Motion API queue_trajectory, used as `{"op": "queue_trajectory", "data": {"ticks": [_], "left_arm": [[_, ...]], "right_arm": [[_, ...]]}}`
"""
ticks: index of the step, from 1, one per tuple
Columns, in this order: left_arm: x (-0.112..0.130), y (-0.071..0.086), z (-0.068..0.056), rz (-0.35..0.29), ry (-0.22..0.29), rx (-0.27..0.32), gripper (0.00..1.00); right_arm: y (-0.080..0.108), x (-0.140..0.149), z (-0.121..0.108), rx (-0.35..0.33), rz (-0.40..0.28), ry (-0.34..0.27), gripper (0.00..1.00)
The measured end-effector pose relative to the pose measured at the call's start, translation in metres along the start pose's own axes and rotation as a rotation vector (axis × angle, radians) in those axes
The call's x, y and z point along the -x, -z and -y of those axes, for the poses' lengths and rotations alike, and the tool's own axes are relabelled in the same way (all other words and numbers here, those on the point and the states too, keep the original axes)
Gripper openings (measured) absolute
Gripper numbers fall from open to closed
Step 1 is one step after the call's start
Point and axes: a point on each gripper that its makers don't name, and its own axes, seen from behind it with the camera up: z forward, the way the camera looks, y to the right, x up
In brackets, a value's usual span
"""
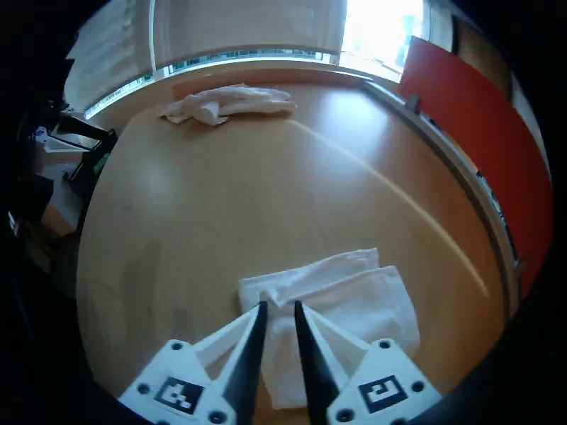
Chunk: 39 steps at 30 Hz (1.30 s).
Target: Fold towel
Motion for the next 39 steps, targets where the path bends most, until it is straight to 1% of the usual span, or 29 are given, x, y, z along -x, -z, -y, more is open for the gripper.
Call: {"op": "queue_trajectory", "data": {"ticks": [2,4,8,13,29,34,39], "left_arm": [[-0.001,-0.001,-0.002,-0.001,-0.005,0.002,0.92],[-0.001,-0.001,-0.004,-0.001,-0.008,0.005,0.92],[-0.003,-0.002,-0.009,-0.002,-0.014,0.011,0.92],[-0.003,-0.003,-0.012,-0.002,-0.019,0.014,0.92],[-0.004,-0.006,-0.017,-0.002,-0.029,0.023,0.92],[-0.004,-0.007,-0.019,-0.001,-0.030,0.027,0.92],[-0.003,-0.008,-0.019,0.001,-0.033,0.027,0.92]], "right_arm": [[0.004,0.000,0.000,0.000,-0.004,-0.010,0.62],[0.008,0.000,-0.001,0.008,-0.010,-0.016,0.66],[0.015,0.004,-0.002,0.023,-0.017,-0.029,0.66],[0.022,0.016,-0.001,0.038,-0.011,-0.051,0.66],[0.047,0.074,0.007,0.100,0.030,-0.167,0.66],[0.046,0.083,0.008,0.110,0.038,-0.192,0.66],[0.041,0.094,0.010,0.118,0.055,-0.205,0.66]]}}
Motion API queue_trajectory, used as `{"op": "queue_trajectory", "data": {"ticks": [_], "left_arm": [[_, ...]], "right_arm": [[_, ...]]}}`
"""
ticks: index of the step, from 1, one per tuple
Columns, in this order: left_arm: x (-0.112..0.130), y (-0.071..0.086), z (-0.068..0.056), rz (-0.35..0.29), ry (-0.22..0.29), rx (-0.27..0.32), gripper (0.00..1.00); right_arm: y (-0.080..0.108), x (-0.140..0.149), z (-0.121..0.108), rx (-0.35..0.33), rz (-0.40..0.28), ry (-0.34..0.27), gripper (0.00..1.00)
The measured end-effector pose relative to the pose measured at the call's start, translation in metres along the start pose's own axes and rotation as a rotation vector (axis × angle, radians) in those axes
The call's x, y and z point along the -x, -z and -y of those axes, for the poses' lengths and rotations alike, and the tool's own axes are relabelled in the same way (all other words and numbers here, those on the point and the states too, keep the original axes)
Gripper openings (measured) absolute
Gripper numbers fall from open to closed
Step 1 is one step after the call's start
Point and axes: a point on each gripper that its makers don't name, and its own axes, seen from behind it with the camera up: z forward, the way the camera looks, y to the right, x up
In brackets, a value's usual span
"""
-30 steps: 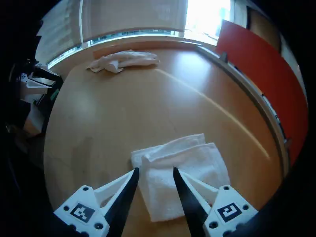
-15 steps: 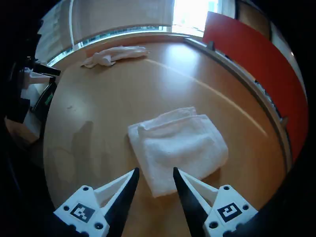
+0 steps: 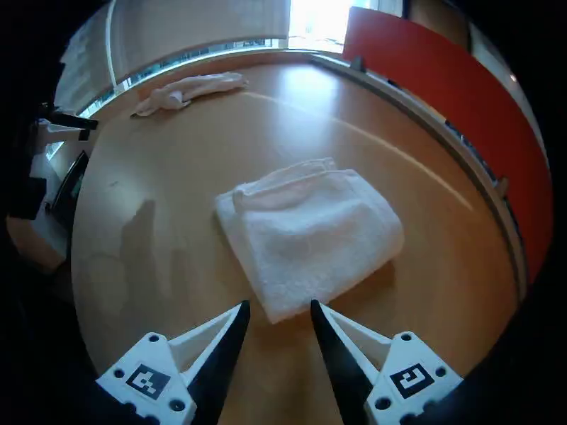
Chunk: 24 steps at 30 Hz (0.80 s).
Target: Fold towel
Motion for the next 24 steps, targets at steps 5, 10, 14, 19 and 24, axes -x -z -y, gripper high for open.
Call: {"op": "queue_trajectory", "data": {"ticks": [5,10,14,19,24], "left_arm": [[0.0009,-0.0002,0.0009,0.002,0.003,0.000,0.92],[0.0008,-0.0008,0.0027,0.004,0.005,-0.001,0.92],[0.0005,-0.0017,0.0031,0.005,0.004,-0.001,0.92],[0.0001,-0.0029,0.0014,0.005,0.003,0.004,0.92],[0.0010,-0.0036,-0.0005,0.007,0.001,0.007,0.92]], "right_arm": [[-0.0060,0.0093,0.0019,0.004,0.014,-0.027,0.66],[-0.0089,0.0115,0.0033,0.005,0.015,-0.051,0.64],[-0.0103,0.0113,0.0036,0.004,0.011,-0.066,0.59],[-0.0102,0.0116,0.0040,0.002,0.008,-0.082,0.42],[-0.0096,0.0121,0.0028,0.006,0.007,-0.093,0.21]]}}
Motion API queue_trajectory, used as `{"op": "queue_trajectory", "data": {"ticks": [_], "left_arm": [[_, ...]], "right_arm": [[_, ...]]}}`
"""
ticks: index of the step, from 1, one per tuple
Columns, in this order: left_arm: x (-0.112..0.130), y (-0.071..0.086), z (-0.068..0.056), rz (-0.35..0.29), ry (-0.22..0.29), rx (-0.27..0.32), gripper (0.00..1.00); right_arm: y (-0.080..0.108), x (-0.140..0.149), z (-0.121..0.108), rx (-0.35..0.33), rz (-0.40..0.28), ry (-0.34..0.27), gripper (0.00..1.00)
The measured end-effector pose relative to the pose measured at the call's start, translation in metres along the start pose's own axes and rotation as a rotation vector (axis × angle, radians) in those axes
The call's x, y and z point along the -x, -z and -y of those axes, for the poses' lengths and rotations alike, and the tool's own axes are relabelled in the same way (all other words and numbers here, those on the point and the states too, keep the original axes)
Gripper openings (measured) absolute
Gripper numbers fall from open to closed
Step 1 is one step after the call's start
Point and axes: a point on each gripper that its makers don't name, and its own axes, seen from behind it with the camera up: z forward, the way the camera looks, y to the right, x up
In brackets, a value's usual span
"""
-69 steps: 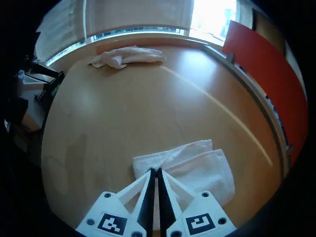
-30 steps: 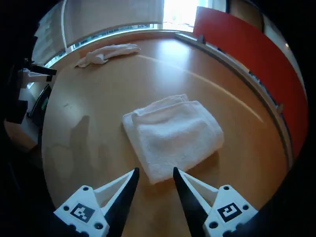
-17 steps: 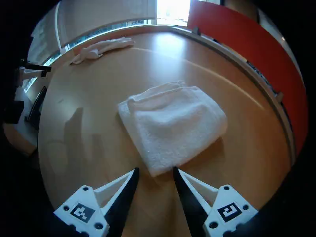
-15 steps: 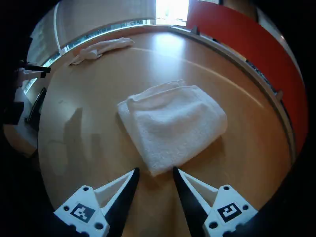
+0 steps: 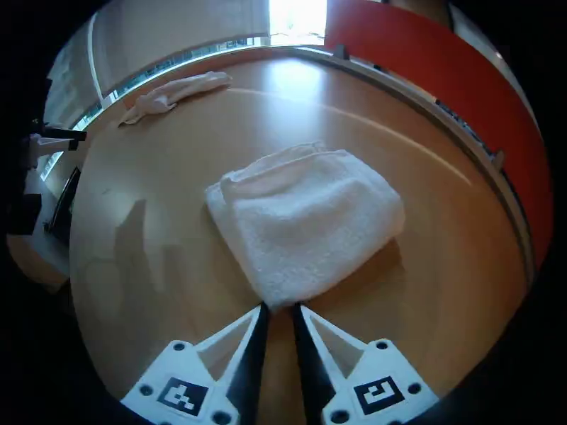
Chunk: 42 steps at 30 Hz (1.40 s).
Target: Fold towel
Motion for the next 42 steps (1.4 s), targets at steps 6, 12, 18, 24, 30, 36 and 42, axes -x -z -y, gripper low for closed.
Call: {"op": "queue_trajectory", "data": {"ticks": [6,12,18,24,30,36,42], "left_arm": [[0.000,0.000,-0.001,0.002,-0.003,0.002,0.92],[-0.002,-0.001,-0.004,0.001,-0.005,0.007,0.92],[-0.008,-0.003,-0.010,-0.006,-0.015,0.020,0.92],[-0.018,-0.004,-0.017,-0.018,-0.033,0.036,0.92],[-0.031,-0.005,-0.028,-0.033,-0.050,0.057,0.92],[-0.046,-0.007,-0.041,-0.053,-0.071,0.081,0.92],[-0.057,-0.010,-0.053,-0.067,-0.091,0.104,0.92]], "right_arm": [[0.000,-0.003,-0.003,0.014,-0.016,-0.005,0.06],[0.003,-0.007,-0.008,0.027,-0.033,-0.009,0.03],[0.019,-0.024,-0.015,0.049,-0.070,0.008,0.03],[0.044,-0.056,-0.028,0.082,-0.130,0.024,0.03],[0.072,-0.090,-0.044,0.111,-0.189,0.030,0.03],[0.100,-0.112,-0.059,0.138,-0.236,0.047,0.03],[0.123,-0.119,-0.076,0.166,-0.258,0.051,0.03]]}}
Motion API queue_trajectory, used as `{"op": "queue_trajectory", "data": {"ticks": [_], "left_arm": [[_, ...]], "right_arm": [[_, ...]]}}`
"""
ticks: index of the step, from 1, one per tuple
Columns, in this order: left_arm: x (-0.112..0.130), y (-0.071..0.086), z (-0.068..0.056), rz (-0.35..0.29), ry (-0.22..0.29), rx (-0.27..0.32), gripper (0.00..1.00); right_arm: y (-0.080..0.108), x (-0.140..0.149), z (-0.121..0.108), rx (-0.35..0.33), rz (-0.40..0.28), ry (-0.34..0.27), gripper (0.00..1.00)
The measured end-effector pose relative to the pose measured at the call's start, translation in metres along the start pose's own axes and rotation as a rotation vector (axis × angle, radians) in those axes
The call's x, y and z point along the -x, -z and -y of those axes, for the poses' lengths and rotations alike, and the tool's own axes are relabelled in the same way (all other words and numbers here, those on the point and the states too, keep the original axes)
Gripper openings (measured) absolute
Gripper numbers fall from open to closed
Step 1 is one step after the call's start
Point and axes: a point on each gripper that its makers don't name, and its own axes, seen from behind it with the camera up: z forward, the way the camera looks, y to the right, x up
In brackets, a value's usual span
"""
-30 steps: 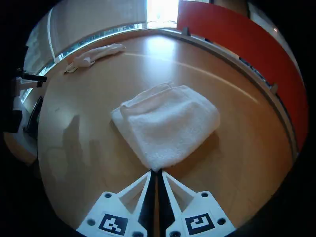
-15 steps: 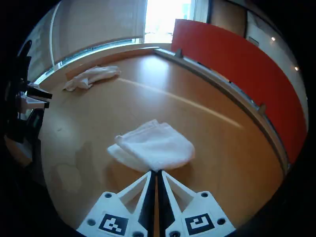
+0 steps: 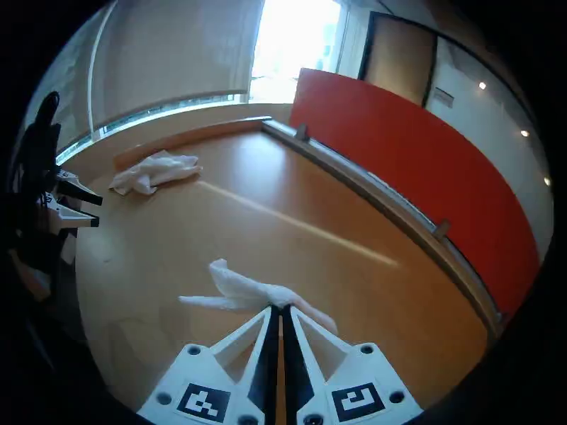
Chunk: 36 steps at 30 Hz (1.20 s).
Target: Fold towel
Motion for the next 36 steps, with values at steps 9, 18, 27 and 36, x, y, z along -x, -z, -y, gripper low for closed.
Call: {"op": "queue_trajectory", "data": {"ticks": [9,18,27,36], "left_arm": [[-0.007,-0.009,-0.013,0.003,-0.019,0.025,0.92],[-0.013,-0.021,-0.028,0.011,-0.040,0.044,0.92],[-0.019,-0.031,-0.047,0.017,-0.048,0.057,0.92],[-0.025,-0.037,-0.059,0.020,-0.058,0.055,0.92]], "right_arm": [[0.025,0.011,-0.040,0.046,0.004,-0.014,0.03],[0.057,0.033,-0.091,0.101,0.020,-0.021,0.03],[0.094,0.064,-0.149,0.167,0.036,-0.054,0.03],[0.141,0.099,-0.210,0.238,0.061,-0.083,0.03]]}}
